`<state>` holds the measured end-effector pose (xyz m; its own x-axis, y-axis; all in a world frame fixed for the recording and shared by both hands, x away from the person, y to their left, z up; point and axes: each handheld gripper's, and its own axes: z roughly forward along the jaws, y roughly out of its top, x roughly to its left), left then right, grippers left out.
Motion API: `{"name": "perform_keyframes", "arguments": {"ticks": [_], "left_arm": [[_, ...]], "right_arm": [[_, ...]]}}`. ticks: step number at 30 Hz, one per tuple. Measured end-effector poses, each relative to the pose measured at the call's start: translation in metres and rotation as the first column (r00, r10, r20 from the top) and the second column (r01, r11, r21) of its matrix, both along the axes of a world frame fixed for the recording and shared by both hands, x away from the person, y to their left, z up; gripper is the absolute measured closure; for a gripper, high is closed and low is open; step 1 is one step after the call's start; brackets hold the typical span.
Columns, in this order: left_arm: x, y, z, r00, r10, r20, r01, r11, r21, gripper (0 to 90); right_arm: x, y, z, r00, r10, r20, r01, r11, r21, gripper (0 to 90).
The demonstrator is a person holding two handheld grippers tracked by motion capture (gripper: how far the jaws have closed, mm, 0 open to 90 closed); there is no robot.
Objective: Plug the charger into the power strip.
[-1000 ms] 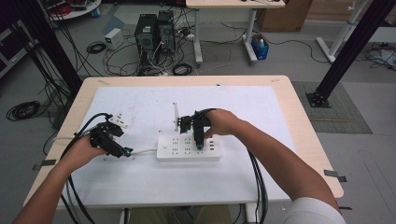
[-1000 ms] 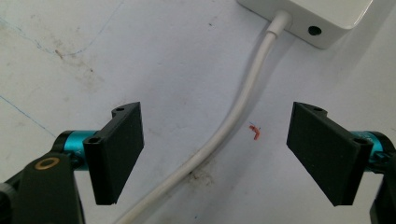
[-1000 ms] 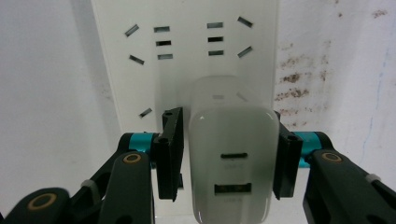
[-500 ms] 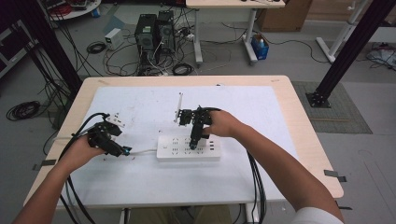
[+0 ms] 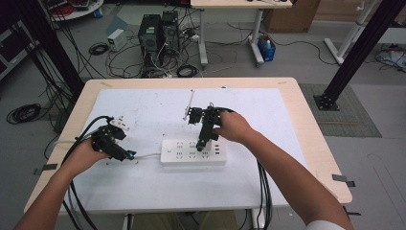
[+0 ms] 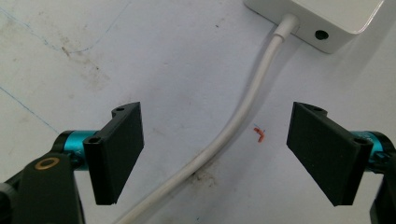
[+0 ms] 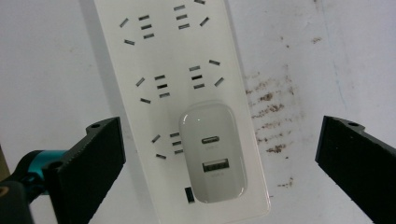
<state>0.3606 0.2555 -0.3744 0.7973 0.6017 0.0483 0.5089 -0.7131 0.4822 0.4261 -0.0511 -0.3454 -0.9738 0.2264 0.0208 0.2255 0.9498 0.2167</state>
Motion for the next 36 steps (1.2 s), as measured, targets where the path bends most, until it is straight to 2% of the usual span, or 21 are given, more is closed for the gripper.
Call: {"name": "perform_keyframes", "arguments": {"ticks": [4, 10, 12, 14, 16, 17, 18, 20, 21, 23, 25, 26, 27, 29, 32, 35, 36], "left_arm": [[0.0, -0.002, 0.0, 1.0, 0.001, 0.002, -0.001, 1.0, -0.008, 19.0], [0.001, 0.0, 0.003, 1.0, 0.002, 0.003, -0.002, 0.9998, -0.019, 19.0], [0.0, 0.001, 0.005, 0.9999, 0.007, 0.009, -0.007, 0.9996, -0.026, 19.0], [0.0, 0.002, 0.006, 0.9999, 0.009, 0.011, -0.009, 0.9994, -0.032, 18.9], [0.0, 0.003, 0.006, 0.9999, 0.012, 0.004, -0.011, 0.9993, -0.034, 19.0], [0.001, 0.004, 0.006, 0.9999, 0.012, 0.004, -0.011, 0.9995, -0.031, 19.0], [0.001, 0.004, 0.006, 0.9999, 0.014, 0.0, -0.014, 0.9995, -0.03, 18.9], [0.001, 0.004, 0.006, 0.9998, 0.018, 0.001, -0.018, 0.9995, -0.028, 19.0], [0.0, 0.005, 0.006, 0.9998, 0.019, 0.002, -0.019, 0.9994, -0.027, 19.0], [0.0, 0.005, 0.006, 0.9998, 0.021, 0.006, -0.021, 0.9994, -0.028, 19.0], [-0.001, 0.005, 0.007, 0.9996, 0.025, 0.01, -0.025, 0.9993, -0.026, 19.0], [-0.001, 0.006, 0.007, 0.9995, 0.028, 0.012, -0.028, 0.9992, -0.027, 19.0], [-0.002, 0.006, 0.008, 0.9994, 0.031, 0.014, -0.031, 0.9991, -0.027, 19.0], [-0.003, 0.007, 0.008, 0.999, 0.042, 0.013, -0.042, 0.9988, -0.024, 18.9], [-0.004, 0.01, 0.009, 0.9983, 0.055, 0.018, -0.054, 0.9982, -0.025, 19.0], [-0.005, 0.012, 0.011, 0.9981, 0.056, 0.026, -0.055, 0.998, -0.03, 19.0], [-0.005, 0.012, 0.011, 0.9981, 0.056, 0.026, -0.055, 0.998, -0.03, 18.9]], "right_arm": [[0.0, -0.006, 0.005, 0.9996, -0.023, 0.014, 0.023, 0.9997, 0.008, 0.9], [0.001, -0.024, 0.018, 0.9962, -0.073, 0.047, 0.07, 0.996, 0.054, 0.9], [0.0, -0.041, 0.028, 0.9893, -0.13, 0.066, 0.125, 0.9886, 0.085, 0.9], [-0.002, -0.053, 0.034, 0.9839, -0.163, 0.072, 0.155, 0.9821, 0.106, 0.9], [-0.002, -0.059, 0.037, 0.9812, -0.175, 0.082, 0.165, 0.9796, 0.115, 0.9], [-0.006, -0.073, 0.043, 0.9736, -0.208, 0.093, 0.195, 0.9715, 0.135, 0.9], [-0.007, -0.079, 0.045, 0.9688, -0.227, 0.1, 0.212, 0.967, 0.142, 0.9], [-0.008, -0.085, 0.047, 0.9658, -0.238, 0.103, 0.222, 0.9637, 0.149, 0.9], [-0.012, -0.095, 0.05, 0.9579, -0.265, 0.109, 0.246, 0.9555, 0.162, 0.9], [-0.016, -0.106, 0.053, 0.9493, -0.292, 0.116, 0.27, 0.9468, 0.176, 0.9], [-0.018, -0.112, 0.054, 0.9458, -0.302, 0.119, 0.278, 0.943, 0.183, 0.9], [-0.023, -0.124, 0.055, 0.9321, -0.339, 0.128, 0.311, 0.9299, 0.197, 0.9], [-0.026, -0.13, 0.055, 0.9271, -0.351, 0.132, 0.321, 0.9249, 0.204, 0.9], [-0.031, -0.143, 0.054, 0.9117, -0.39, 0.131, 0.357, 0.9081, 0.22, 0.9], [-0.041, -0.16, 0.053, 0.8839, -0.446, 0.141, 0.408, 0.8829, 0.232, 0.9], [-0.05, -0.176, 0.05, 0.8627, -0.483, 0.152, 0.442, 0.8652, 0.236, 0.9], [-0.05, -0.176, 0.05, 0.8627, -0.483, 0.152, 0.442, 0.8652, 0.236, 0.9]]}}
